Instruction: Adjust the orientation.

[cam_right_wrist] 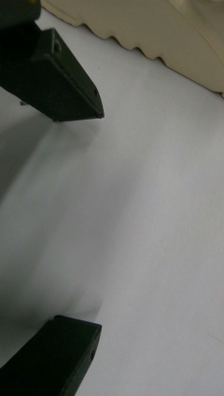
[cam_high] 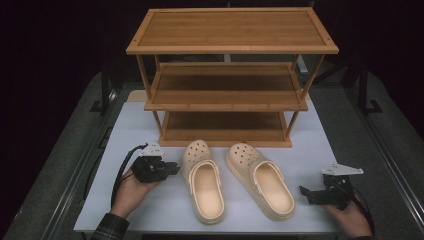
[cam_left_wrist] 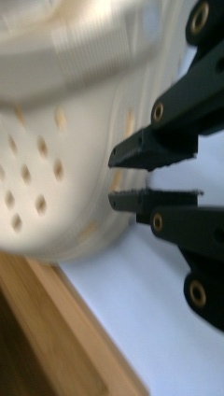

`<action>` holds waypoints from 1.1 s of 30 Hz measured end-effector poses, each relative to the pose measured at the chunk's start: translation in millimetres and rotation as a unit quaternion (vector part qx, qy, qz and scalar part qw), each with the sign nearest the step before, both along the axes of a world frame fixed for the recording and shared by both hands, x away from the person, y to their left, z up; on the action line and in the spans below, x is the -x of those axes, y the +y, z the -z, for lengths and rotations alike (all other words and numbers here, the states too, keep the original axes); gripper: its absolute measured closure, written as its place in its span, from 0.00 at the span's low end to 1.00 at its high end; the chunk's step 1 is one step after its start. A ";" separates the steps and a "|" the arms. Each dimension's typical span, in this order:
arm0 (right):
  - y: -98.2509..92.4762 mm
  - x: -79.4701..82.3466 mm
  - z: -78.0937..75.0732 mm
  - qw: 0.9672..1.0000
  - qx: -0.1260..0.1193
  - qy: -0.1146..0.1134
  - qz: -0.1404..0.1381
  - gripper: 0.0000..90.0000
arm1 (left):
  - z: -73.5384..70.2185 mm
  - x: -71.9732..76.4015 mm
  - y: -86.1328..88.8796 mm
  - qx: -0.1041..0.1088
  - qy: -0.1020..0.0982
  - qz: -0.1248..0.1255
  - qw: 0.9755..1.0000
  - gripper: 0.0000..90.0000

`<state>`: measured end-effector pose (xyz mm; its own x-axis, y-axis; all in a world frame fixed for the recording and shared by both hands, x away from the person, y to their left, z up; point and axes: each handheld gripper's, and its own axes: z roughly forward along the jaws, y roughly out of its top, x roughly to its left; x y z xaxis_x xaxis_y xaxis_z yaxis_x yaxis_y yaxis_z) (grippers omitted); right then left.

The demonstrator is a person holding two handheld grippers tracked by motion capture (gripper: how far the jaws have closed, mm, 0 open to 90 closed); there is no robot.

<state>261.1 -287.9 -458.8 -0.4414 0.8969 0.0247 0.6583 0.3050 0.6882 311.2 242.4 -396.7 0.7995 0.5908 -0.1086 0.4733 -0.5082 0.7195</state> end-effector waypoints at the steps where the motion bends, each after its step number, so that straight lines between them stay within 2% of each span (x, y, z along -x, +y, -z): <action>1: 0.0 0.0 0.0 1.000 0.000 0.000 0.000 0.00 | -1.8 4.4 -0.8 0.006 -0.003 -0.001 1.000 0.76; 2: 0.0 -0.1 0.0 1.000 0.000 0.000 0.000 0.00 | -3.8 13.1 -3.2 0.012 -0.003 0.004 1.000 0.66; 3: 0.0 -0.1 0.0 1.000 0.000 0.000 0.000 0.00 | -3.8 13.1 -3.2 0.012 -0.003 0.004 1.000 0.62; 6: 0.0 -0.1 0.0 1.000 0.000 0.000 0.000 0.00 | -6.5 21.4 -8.2 0.021 -0.004 0.013 1.000 0.57; 8: 0.0 -0.1 0.0 1.000 0.000 0.000 0.000 0.00 | -11.1 27.7 -15.3 0.037 -0.006 0.022 0.999 0.50; 14: 0.0 -0.1 0.0 1.000 0.000 0.000 0.000 0.00 | -14.8 31.9 -29.5 0.046 -0.011 0.026 0.999 0.38; 15: 0.0 -0.1 0.0 1.000 0.001 0.000 0.000 0.00 | -13.8 31.8 -32.7 0.045 -0.013 0.023 0.999 0.37; 16: 0.0 -0.1 0.1 1.000 0.001 0.000 0.000 0.00 | -10.8 31.5 -39.6 0.027 -0.019 0.013 0.999 0.32; 17: 0.0 -0.1 0.1 1.000 0.001 0.000 0.000 0.00 | -10.8 31.5 -39.6 0.027 -0.019 0.013 0.999 0.31; 19: 0.1 0.0 0.0 1.000 0.001 0.000 0.000 0.00 | -7.1 31.3 -45.3 0.010 -0.023 0.007 1.000 0.30; 20: 0.1 0.0 0.0 1.000 0.001 0.000 0.000 0.00 | -4.0 31.6 -49.4 -0.006 -0.024 0.003 1.000 0.30; 21: 0.1 0.0 0.0 1.000 0.001 0.000 0.000 0.00 | -4.0 31.6 -49.4 -0.006 -0.024 0.003 1.000 0.30; 22: 0.1 0.0 0.1 1.000 0.000 0.000 0.000 0.00 | -1.3 31.9 -51.7 -0.019 -0.024 0.003 1.000 0.30; 27: 0.1 0.1 0.1 1.000 0.000 -0.001 0.000 0.00 | -1.4 31.7 -49.5 -0.022 -0.023 0.002 0.999 0.30; 33: 0.1 0.1 0.1 1.000 0.000 -0.001 0.000 0.00 | -5.8 28.2 -35.1 -0.034 -0.030 -0.011 0.999 0.33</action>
<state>261.0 -287.8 -458.9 -0.4408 0.8973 0.0241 0.6577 0.3046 0.6889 283.1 207.3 -390.9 0.7899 0.6129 -0.0192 0.4415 -0.5467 0.7115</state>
